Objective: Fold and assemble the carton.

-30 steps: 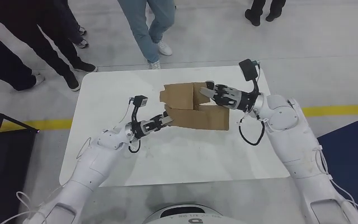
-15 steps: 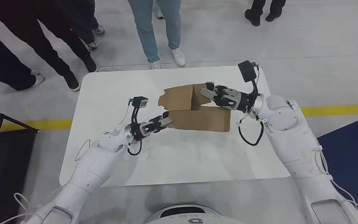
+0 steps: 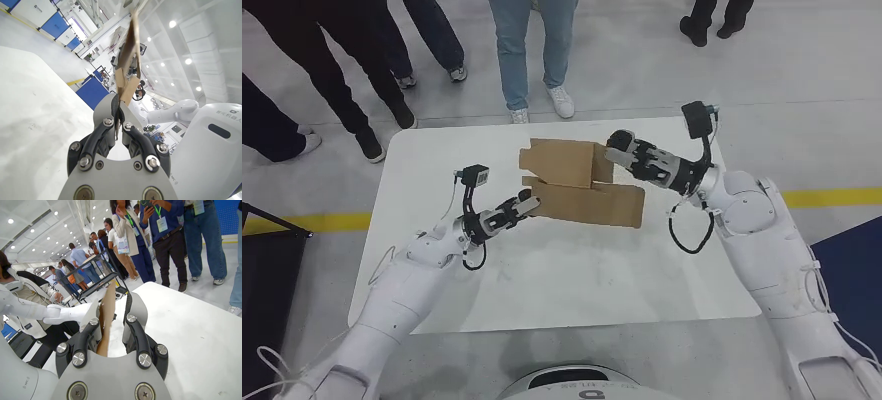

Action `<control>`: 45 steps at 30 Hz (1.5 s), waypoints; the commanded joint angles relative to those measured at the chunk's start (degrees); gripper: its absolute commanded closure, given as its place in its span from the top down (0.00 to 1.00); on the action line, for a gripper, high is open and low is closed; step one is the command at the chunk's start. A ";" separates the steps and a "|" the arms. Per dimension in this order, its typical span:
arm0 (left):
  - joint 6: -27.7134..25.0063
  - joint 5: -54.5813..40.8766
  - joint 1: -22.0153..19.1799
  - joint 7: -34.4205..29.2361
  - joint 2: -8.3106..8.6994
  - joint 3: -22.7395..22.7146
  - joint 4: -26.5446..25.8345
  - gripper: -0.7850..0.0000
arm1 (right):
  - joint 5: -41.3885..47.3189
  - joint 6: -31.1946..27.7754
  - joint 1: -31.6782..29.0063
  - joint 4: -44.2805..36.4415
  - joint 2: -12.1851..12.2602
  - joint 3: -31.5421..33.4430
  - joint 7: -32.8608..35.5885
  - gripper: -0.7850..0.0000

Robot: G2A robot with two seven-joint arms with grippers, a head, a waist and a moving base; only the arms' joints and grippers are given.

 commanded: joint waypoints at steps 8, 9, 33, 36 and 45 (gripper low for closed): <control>0.00 5.71 0.99 3.01 -0.18 -2.10 -1.93 0.00 | 3.79 -1.56 -5.49 -3.89 -0.28 2.70 -10.97 1.00; 0.00 6.11 1.10 3.19 -0.19 -2.27 -2.12 0.00 | 4.39 -0.84 -5.92 -4.14 -0.14 2.23 -8.47 1.00; 0.00 2.16 2.20 -0.33 0.07 -3.92 -5.04 0.00 | 35.59 1.42 5.10 18.08 -2.35 -11.99 19.69 0.86; 0.00 1.69 1.76 -0.56 -0.03 -3.65 -4.42 0.00 | 40.38 1.90 5.80 19.17 -2.48 -12.51 24.67 0.80; 0.01 -0.57 0.46 -0.67 -0.41 -1.82 -2.88 0.00 | 53.65 4.47 6.79 20.16 -3.00 -12.56 34.08 0.62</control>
